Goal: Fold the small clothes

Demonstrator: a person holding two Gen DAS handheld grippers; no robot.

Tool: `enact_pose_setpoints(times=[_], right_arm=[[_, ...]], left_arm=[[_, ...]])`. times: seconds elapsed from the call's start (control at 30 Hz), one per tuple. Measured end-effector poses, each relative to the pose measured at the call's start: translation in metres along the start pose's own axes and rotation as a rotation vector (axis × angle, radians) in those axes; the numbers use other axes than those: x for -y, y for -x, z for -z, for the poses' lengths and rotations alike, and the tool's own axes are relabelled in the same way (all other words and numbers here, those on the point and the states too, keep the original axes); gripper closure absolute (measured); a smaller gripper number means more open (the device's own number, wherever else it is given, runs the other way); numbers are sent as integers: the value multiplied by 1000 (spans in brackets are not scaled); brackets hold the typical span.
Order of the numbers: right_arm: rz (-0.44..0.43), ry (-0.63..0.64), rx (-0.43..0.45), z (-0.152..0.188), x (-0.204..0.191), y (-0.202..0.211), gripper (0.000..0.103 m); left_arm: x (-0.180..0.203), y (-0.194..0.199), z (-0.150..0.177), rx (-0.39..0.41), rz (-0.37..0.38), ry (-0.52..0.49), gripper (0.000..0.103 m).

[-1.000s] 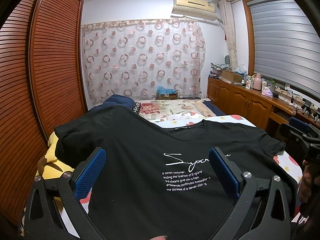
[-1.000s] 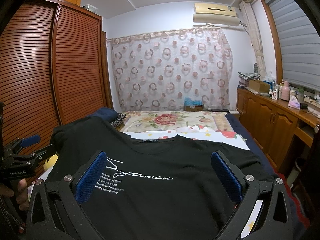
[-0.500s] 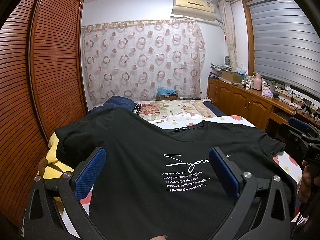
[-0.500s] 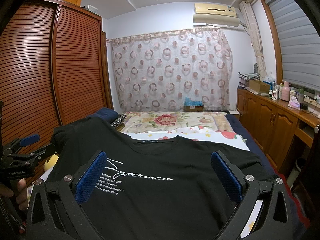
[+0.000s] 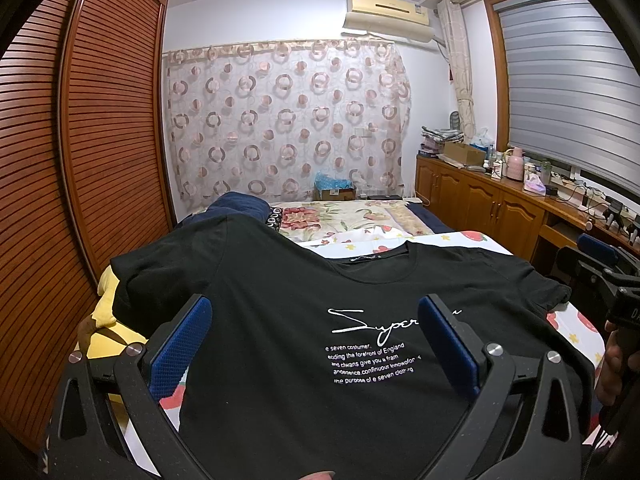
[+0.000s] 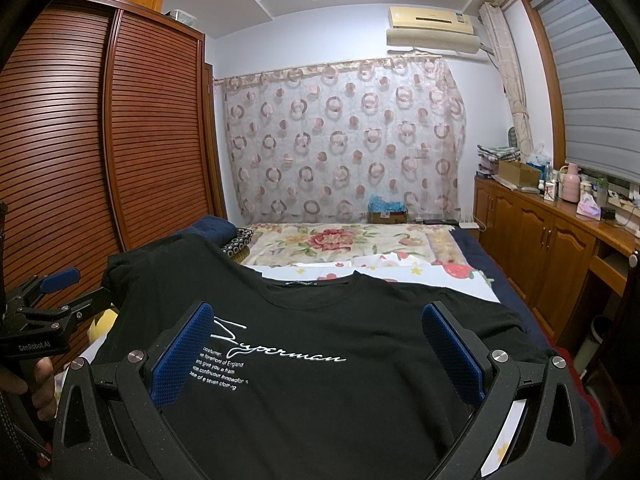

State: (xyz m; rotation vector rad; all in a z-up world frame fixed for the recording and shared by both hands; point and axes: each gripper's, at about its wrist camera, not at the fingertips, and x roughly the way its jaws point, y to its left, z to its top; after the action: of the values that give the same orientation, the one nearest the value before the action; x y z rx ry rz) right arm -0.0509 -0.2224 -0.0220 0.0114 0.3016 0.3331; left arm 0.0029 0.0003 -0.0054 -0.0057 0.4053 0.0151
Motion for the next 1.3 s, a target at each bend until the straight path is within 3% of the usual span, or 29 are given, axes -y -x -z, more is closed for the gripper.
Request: enact_pose_setpoints(times=[0.7,1.0,1.3], right_arm=[[-3,1,-4,0,-1,0,0],[-15,2,-25,-2,0,-8,0],[-84,8,-90,-1,0,-39,0]], left_arm=[[0,-2,1,-7,6,-1,0],[-12,6,-4,-18,0,8,0],[-41,-20,8,-81,6,24,0]])
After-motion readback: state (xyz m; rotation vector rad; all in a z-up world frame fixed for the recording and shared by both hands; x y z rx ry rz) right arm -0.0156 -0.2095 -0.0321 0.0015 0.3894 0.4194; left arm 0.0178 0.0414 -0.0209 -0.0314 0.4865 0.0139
